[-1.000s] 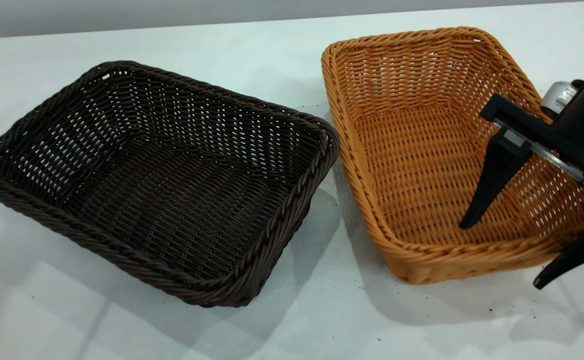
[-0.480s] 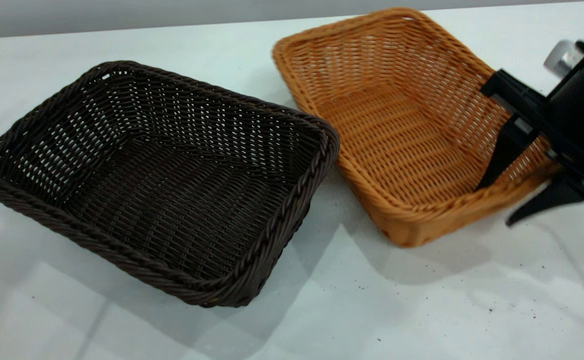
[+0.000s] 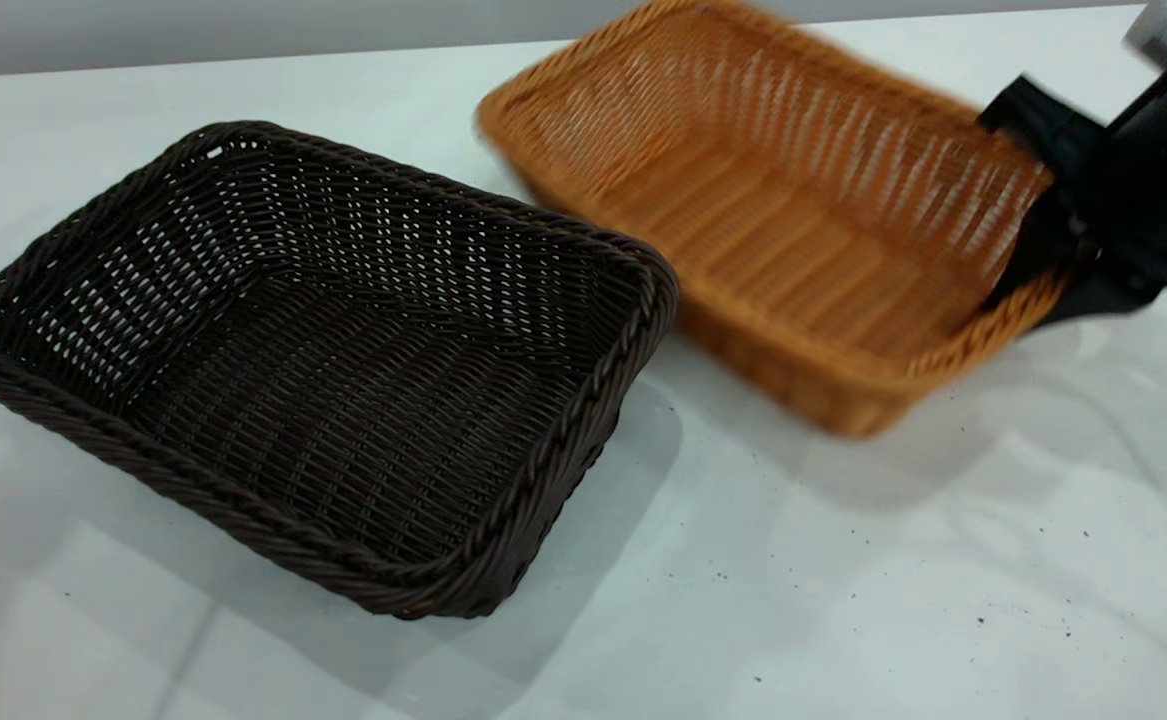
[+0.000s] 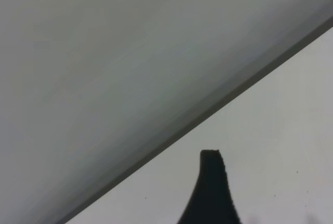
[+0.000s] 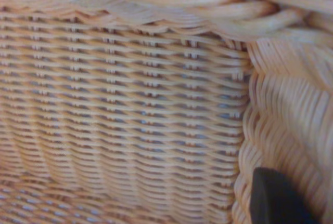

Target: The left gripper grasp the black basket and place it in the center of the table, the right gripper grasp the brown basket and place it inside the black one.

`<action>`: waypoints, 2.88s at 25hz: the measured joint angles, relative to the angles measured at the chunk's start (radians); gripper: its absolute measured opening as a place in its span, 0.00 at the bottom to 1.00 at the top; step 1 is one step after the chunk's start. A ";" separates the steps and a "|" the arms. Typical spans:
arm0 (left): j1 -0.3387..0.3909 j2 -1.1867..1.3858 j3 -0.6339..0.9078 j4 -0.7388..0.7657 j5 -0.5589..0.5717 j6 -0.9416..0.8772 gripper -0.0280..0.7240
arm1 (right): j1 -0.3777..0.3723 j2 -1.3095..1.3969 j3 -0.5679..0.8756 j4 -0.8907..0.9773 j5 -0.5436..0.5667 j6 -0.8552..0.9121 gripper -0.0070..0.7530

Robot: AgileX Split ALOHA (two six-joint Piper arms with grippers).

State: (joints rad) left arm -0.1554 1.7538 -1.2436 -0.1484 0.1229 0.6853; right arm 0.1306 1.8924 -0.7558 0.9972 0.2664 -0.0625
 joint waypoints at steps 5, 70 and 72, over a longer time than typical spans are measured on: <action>0.000 0.000 0.000 -0.003 0.000 -0.003 0.70 | 0.000 0.000 -0.031 0.046 -0.175 -0.073 0.15; -0.266 -0.011 0.268 0.032 0.978 0.886 0.68 | -0.231 -0.003 -1.201 -0.962 0.957 0.102 0.15; -0.266 0.005 0.274 0.036 0.963 0.886 0.68 | -0.231 -0.003 -1.201 -0.962 0.957 0.102 0.15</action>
State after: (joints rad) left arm -0.4213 1.7586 -0.9696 -0.1123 1.0864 1.5709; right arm -0.1002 1.8896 -1.9571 0.0352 1.2229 0.0400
